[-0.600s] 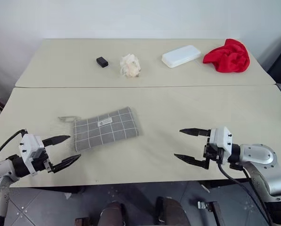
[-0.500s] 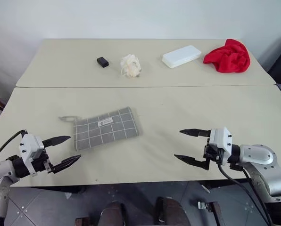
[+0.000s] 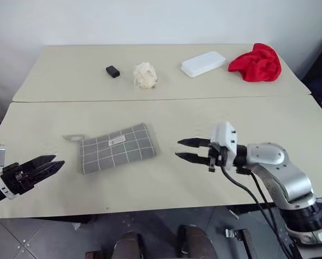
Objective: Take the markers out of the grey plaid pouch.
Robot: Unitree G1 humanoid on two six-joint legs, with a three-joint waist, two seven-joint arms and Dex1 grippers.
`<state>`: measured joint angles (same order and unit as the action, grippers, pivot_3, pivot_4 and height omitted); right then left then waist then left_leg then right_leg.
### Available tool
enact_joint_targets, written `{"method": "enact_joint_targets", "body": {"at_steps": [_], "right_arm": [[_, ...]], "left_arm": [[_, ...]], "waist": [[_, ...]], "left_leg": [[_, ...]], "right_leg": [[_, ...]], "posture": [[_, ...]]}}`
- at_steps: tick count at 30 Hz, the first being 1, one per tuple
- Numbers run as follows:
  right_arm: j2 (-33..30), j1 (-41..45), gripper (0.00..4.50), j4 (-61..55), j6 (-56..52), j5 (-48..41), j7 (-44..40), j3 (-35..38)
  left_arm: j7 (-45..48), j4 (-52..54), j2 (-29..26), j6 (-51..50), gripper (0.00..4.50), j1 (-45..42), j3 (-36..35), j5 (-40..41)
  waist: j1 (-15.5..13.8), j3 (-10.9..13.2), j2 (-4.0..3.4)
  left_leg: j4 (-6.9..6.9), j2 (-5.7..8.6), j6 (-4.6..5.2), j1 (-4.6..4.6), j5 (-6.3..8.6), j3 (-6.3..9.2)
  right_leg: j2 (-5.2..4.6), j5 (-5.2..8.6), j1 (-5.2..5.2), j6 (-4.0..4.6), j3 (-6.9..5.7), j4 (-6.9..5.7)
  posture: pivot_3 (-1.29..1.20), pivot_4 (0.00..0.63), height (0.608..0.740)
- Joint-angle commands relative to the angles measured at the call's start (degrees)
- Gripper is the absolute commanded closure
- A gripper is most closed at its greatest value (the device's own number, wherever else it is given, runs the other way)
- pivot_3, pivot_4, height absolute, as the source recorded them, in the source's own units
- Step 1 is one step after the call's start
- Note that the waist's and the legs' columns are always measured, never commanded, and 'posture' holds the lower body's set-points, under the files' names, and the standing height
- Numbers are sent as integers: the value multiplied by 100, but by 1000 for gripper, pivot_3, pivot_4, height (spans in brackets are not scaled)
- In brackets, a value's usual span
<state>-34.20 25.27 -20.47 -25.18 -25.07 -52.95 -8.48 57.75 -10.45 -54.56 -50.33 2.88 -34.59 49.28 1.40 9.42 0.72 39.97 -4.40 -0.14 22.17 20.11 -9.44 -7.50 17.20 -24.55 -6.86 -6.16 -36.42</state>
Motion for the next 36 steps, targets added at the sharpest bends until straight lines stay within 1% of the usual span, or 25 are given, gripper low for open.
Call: {"method": "enact_joint_targets", "body": {"at_steps": [1, 2, 4, 6, 8, 10, 13, 15, 18, 22, 25, 30, 32, 36], "right_arm": [[413, 622, 4146, 449, -81, 680, 445, -566], [584, 854, 4485, 748, -34, 1001, 585, -813], [976, 1209, 4485, 1377, 213, 1499, 832, -1160], [1318, 1452, 4485, 1823, 233, 1696, 926, -1336], [1762, 1684, 4485, 2259, 322, 1827, 1122, -1402], [2045, 1822, 4485, 2556, 400, 1929, 1188, -1437], [2273, 1899, 4485, 2911, 541, 2057, 1086, -1507], [2294, 1849, 4485, 3063, 687, 2166, 990, -1591], [2204, 1610, 4485, 3043, 662, 2187, 794, -1624], [1776, 1036, 4485, 2320, 317, 2155, 410, -1695], [1378, 772, 4485, 1899, 178, 2200, 225, -1632], [928, 541, 4485, 1663, 67, 2218, 124, -1481], [880, 514, 4485, 1645, 56, 2226, 144, -1465], [942, 484, 4485, 1656, 51, 2234, 246, -1467]], "left_arm": [[-400, -246, -260, -1022, 0, -524, 486, -46], [-498, -364, -215, -1208, 0, -781, 614, -46], [-873, -720, -9, -1612, 0, -1452, 674, 15], [-1120, -916, 173, -1849, 0, -1915, 713, 16], [-1392, -982, 331, -2044, 0, -2191, 854, -115], [-1573, -1050, 410, -2273, 0, -2344, 977, -203], [-1383, -804, 433, -2711, 0, -2386, 1360, -111], [-1259, -571, 492, -3051, 0, -2424, 1639, 4], [-1359, -471, 763, -3357, 0, -2610, 1744, 58], [-1405, 50, 1262, -3971, 0, -2674, 1993, 271], [-1550, 226, 1547, -4207, 0, -2691, 1992, 330], [-1648, -29, 1482, -4216, 0, -2731, 1701, 234], [-1634, -135, 1374, -4192, 0, -2743, 1622, 157], [-1766, -575, 1303, -4217, 0, -3019, 1220, 220]], "waist": [[15, -2, 3], [21, -2, 3], [21, -3, 5], [29, -4, 6], [59, -5, 8], [92, -5, 8], [131, -6, 7], [122, -6, 7], [77, -7, 5], [26, -14, 2], [15, -19, 0], [31, -22, 3], [34, -22, 3], [43, -22, 4]], "left_leg": [[0, 0, 0, 0, 0, 0], [2, 0, -1, -3, 0, -3], [4, -2, -10, -3, -6, -7], [3, -3, -14, -2, -7, -7], [0, -1, -15, -1, -6, -10], [-2, 2, -16, -2, -6, -11], [-3, 2, -16, -7, -6, -13], [-3, 5, -16, -11, -6, -11], [-1, 13, -16, -12, -6, -7], [0, 19, -16, -18, -6, -3], [1, 20, -16, -23, -6, 0], [3, 18, -16, -32, -6, -1], [2, 18, -16, -34, -6, -5], [1, 11, -18, -38, -7, -9]], "right_leg": [[0, 0, 0, 0, 0, -2], [0, 0, 0, 0, 1, -4], [2, 1, -4, 2, 1, -12], [5, 5, -13, 10, 0, -32], [6, 6, -20, 10, -2, -38], [4, 6, -21, 10, -8, -41], [4, 6, -18, 10, -10, -43], [0, 6, -9, 10, -10, -43], [-8, 6, -4, 10, -9, -43], [-13, 5, 5, 9, -8, -43], [-14, 5, 11, 9, -6, -43], [-12, 5, 16, 9, -2, -42], [-12, 5, 15, 8, 1, -42], [-6, 6, 15, 9, 2, -42]], "posture": [[0, 150, 740], [0, 150, 740], [0, 150, 740], [0, 150, 740], [0, 150, 740], [0, 150, 740], [0, 150, 740], [0, 150, 740], [0, 150, 740], [0, 150, 740], [0, 150, 740], [0, 150, 740], [0, 150, 740], [0, 150, 740]]}}
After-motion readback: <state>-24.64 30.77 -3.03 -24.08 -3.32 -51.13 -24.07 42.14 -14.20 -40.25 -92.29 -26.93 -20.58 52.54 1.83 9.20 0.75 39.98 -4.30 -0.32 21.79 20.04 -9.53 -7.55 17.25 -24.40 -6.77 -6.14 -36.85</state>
